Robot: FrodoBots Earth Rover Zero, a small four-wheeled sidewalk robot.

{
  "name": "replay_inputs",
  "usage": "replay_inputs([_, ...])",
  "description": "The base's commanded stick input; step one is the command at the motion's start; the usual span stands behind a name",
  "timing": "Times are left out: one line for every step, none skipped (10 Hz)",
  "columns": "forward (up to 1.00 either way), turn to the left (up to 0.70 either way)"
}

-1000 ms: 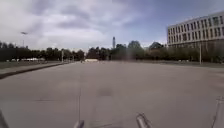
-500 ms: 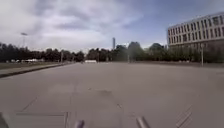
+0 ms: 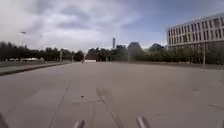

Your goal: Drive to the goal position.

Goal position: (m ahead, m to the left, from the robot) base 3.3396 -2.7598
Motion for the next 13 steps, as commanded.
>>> replay_inputs([1.00, 0.00])
replay_inputs([1.00, 0.00])
replay_inputs([1.00, 0.00])
replay_inputs([1.00, 0.00])
replay_inputs([1.00, 0.00])
replay_inputs([1.00, 0.00])
replay_inputs([1.00, 0.00])
replay_inputs([1.00, 0.00])
replay_inputs([1.00, 0.00])
replay_inputs([1.00, 0.00])
replay_inputs([1.00, 0.00])
replay_inputs([1.00, 0.00])
replay_inputs([1.00, 0.00])
